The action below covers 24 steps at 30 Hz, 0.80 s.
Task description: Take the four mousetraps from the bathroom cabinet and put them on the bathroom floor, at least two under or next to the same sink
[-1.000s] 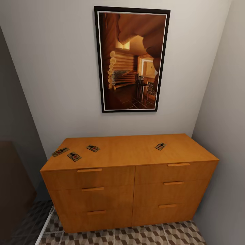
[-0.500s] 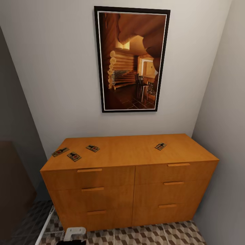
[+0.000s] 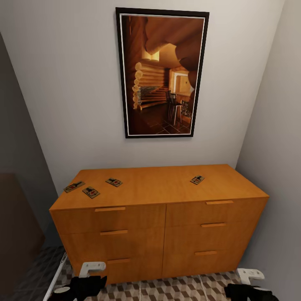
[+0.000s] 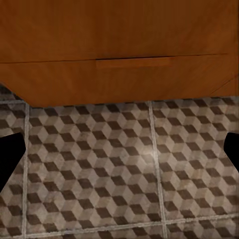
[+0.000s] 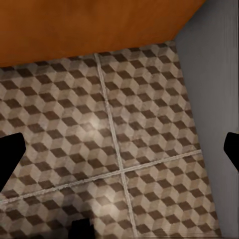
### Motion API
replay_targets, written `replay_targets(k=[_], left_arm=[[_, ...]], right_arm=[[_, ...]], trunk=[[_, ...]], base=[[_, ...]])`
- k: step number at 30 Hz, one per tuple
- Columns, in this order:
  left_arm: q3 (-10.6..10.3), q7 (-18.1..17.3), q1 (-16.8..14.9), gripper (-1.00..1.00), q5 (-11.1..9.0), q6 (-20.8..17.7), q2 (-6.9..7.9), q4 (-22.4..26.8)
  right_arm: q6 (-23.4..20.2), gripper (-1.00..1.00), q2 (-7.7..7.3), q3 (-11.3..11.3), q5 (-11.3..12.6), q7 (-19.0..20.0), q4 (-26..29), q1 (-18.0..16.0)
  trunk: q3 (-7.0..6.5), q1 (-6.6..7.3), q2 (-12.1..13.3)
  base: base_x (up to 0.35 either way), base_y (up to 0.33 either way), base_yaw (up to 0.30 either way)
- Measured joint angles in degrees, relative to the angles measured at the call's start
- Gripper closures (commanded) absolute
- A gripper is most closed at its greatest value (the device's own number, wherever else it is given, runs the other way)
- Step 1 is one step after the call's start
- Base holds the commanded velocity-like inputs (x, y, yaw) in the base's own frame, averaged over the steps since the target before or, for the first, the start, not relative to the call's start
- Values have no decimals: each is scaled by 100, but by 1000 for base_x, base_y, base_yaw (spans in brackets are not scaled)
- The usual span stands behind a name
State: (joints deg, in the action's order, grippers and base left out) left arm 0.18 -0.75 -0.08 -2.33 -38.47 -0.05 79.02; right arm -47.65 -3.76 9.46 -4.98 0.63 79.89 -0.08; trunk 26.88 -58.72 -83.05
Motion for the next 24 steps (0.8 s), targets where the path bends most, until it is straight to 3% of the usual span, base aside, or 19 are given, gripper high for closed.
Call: replay_targets(k=[5,14,24], left_arm=[[-12,0,0,-100,-1,-291,-17,370],[-46,0,-10,-100,0,-518,-106,806],[-63,-1,-273,-100,3,-854,-308,897]], right_arm=[[-357,-100,-15,56,-7,4,337,0],[-614,-100,-191,90,-45,6,850,-48],[-1207,-100,-348,93,-53,8,993,-733]], trunk=[[0,0,0],[-1,0,0],[-2,-1,1]], base=[[0,0,0],[0,0,0],[0,0,0]])
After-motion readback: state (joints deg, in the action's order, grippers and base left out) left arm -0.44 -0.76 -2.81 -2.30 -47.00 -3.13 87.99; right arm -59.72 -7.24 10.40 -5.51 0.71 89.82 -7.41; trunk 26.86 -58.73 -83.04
